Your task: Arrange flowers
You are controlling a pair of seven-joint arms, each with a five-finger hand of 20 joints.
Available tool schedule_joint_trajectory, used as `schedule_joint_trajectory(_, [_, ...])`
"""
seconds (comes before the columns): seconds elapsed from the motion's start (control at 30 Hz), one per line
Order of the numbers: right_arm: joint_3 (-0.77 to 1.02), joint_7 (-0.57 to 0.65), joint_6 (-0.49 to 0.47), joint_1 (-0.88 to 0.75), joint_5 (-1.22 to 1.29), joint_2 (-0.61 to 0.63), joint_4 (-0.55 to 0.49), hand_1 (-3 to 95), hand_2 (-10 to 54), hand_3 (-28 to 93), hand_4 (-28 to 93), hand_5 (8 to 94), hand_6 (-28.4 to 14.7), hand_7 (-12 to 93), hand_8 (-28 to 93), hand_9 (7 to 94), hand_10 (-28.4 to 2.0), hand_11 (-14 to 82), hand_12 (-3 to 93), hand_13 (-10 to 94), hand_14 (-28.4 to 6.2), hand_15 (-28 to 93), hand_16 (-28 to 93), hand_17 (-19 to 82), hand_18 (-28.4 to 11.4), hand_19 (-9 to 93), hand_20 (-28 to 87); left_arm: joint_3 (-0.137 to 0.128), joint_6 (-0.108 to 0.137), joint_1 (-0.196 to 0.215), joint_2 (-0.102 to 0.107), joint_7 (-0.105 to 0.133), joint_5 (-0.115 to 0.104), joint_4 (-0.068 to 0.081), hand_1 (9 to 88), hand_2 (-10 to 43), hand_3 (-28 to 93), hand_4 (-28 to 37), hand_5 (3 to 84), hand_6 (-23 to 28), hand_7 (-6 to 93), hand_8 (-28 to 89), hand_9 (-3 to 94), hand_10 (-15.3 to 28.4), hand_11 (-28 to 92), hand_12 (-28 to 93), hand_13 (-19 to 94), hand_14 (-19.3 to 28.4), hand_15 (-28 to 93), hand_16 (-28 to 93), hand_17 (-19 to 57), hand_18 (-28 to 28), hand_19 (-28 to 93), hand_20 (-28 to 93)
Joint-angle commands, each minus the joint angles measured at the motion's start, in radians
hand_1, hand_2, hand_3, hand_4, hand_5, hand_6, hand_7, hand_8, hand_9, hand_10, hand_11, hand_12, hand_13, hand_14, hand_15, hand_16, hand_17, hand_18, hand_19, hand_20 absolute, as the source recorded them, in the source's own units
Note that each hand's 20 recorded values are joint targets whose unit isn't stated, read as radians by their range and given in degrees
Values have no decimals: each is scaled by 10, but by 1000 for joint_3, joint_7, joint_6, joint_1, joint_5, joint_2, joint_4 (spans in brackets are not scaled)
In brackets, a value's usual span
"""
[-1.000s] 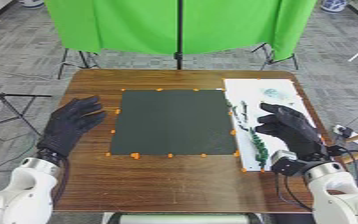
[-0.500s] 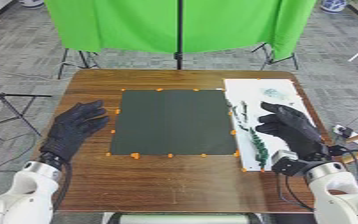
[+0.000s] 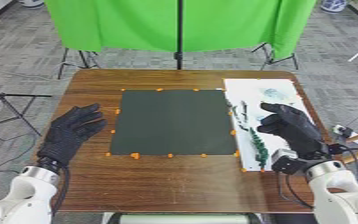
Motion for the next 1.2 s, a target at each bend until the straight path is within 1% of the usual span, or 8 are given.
schedule_joint_trajectory(0.03, [38, 38, 97, -30, -348, 136, -51, 404, -95, 616, -283, 613, -12, 459, -226, 652, -130, 570, 279, 614, -116, 737, 223, 270, -182, 762, 286, -32, 17, 48, -27, -5, 11, -22, 263, 53, 725, -283, 412, 73, 241, -115, 348, 159, 329, 145, 273, 188, 494, -76, -60, 236, 620, -46])
schedule_joint_trajectory(0.17, [44, 107, 66, -15, -542, 217, -54, 392, -95, 638, -283, 658, -5, 491, -221, 701, -124, 590, 304, 647, -120, 755, 263, 294, -188, 799, 286, -59, 50, 63, -10, 7, 8, -33, 263, 53, 724, -283, 412, 73, 241, -115, 349, 159, 329, 144, 274, 188, 494, -75, -60, 236, 620, -46])
schedule_joint_trajectory(0.33, [144, 200, -98, -139, -764, 240, -114, 208, -95, 674, -283, 726, -15, 501, -198, 751, -129, 601, 329, 682, -137, 773, 307, 308, -216, 839, 301, -44, 5, 43, -16, 9, 6, -21, 263, 53, 724, -283, 413, 73, 243, -115, 350, 159, 330, 145, 274, 188, 495, -74, -60, 236, 621, -46])
schedule_joint_trajectory(0.43, [74, 312, -213, -91, -835, 275, -101, 166, -95, 669, -283, 774, -13, 497, -190, 790, -129, 600, 332, 713, -138, 775, 320, 323, -224, 855, 303, -48, 45, 63, -12, 18, 6, -30, 263, 53, 723, -283, 413, 73, 242, -116, 350, 158, 331, 144, 275, 187, 495, -75, -60, 236, 621, -45])
schedule_joint_trajectory(0.63, [-44, 385, -319, -20, -888, 314, -48, 153, -95, 603, -283, 851, -7, 487, -188, 857, -118, 597, 349, 765, -138, 781, 332, 339, -224, 865, 281, -57, 52, 65, -3, 26, 3, -33, 261, 53, 725, -283, 414, 73, 243, -115, 351, 159, 332, 144, 275, 187, 495, -75, -60, 237, 623, -44])
schedule_joint_trajectory(0.83, [-107, 417, -332, -1, -940, 337, -23, 143, -94, 585, -283, 840, -7, 485, -182, 854, -119, 591, 362, 764, -134, 780, 339, 337, -220, 871, 255, -36, 36, 43, 2, 19, 0, -22, 261, 53, 725, -283, 414, 73, 243, -115, 353, 159, 333, 145, 276, 187, 496, -74, -60, 237, 623, -42])
schedule_joint_trajectory(1.07, [-145, 432, -327, 46, -957, 366, 9, 119, -85, 607, -283, 822, -11, 477, -178, 838, -124, 587, 364, 751, -133, 777, 339, 327, -219, 867, 245, -45, 46, 56, 16, 17, 3, -27, 261, 53, 724, -283, 414, 72, 244, -115, 352, 159, 332, 144, 276, 187, 497, -74, -61, 237, 623, -41])
schedule_joint_trajectory(1.2, [-203, 433, -383, 93, -964, 405, 55, 115, -84, 630, -283, 814, -11, 473, -177, 834, -125, 585, 365, 747, -132, 777, 338, 322, -218, 864, 243, -51, 35, 66, 11, 8, 3, -30, 261, 53, 726, -283, 414, 73, 243, -116, 353, 160, 332, 145, 276, 187, 497, -74, -61, 237, 623, -40])
